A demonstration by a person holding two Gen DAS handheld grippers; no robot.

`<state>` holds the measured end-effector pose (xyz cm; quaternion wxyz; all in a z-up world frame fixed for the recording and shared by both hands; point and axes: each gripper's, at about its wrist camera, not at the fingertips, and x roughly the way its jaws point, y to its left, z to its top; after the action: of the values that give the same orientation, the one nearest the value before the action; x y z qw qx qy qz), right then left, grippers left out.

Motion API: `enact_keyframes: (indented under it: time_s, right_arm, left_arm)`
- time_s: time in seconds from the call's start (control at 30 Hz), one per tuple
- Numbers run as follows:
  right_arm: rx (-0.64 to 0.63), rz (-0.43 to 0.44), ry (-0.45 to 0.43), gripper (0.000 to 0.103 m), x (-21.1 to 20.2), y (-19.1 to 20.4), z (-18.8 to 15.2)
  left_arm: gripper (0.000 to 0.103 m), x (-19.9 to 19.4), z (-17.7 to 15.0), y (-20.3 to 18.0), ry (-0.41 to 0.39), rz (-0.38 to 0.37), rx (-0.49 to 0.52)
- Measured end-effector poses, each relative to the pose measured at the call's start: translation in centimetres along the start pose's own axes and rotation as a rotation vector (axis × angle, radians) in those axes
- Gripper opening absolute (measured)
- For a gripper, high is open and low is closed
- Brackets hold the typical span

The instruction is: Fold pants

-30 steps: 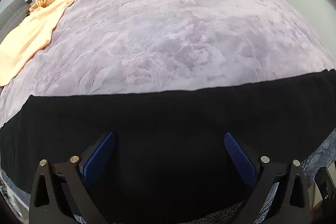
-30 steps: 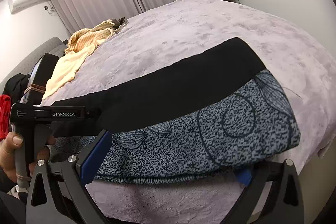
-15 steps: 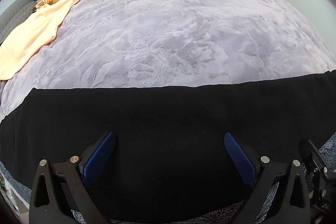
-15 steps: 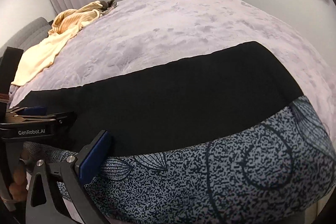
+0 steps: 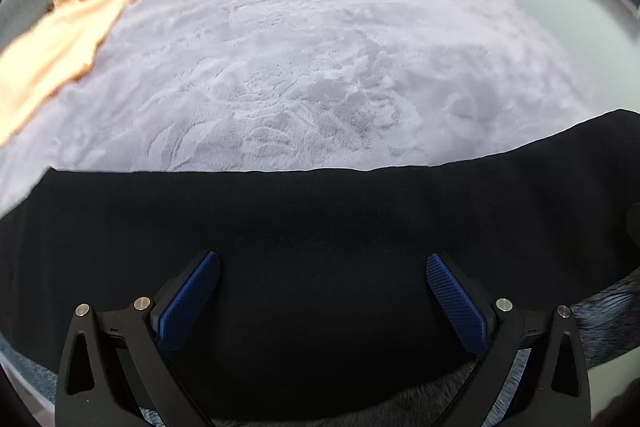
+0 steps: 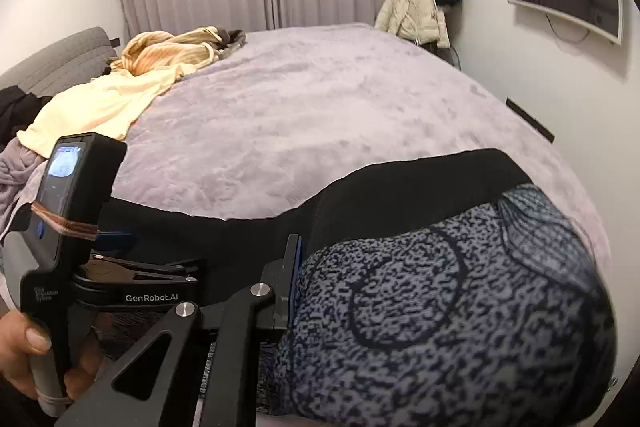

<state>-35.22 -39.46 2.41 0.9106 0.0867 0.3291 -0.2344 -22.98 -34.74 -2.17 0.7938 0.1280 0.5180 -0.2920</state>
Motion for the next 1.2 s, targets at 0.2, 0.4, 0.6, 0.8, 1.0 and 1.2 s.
enact_keyframes:
  time_s: [0.2,0.4,0.6,0.8,1.0,1.2]
  right_arm:
    - [-0.183,0.009,-0.104,0.015,-2.8,7.7,2.2]
    - [-0.331,0.086,-0.125,0.015,-1.2,16.6,1.3]
    - [-0.531,0.135,-0.053,0.015,3.2,25.7,-2.4]
    - [-0.700,0.041,0.016,0.027,6.6,30.1,-6.3]
    - [-0.858,0.000,-0.061,0.083,2.0,30.8,-7.6]
    - [-0.766,0.005,-0.118,0.091,-4.2,24.6,-7.5]
  left_arm:
    - [0.103,-5.6,0.7,7.4,-0.100,-0.059,-0.114]
    - [0.103,-9.4,-0.8,19.1,-0.183,-0.018,-0.304]
    - [0.103,-9.7,-3.3,29.1,-0.192,0.058,-0.498]
    - [0.103,-9.1,-4.6,31.7,-0.179,0.037,-0.544]
    - [0.103,-10.4,-3.0,27.8,-0.212,0.000,-0.397]
    - [0.103,-12.2,-2.0,21.6,-0.234,-0.088,-0.239]
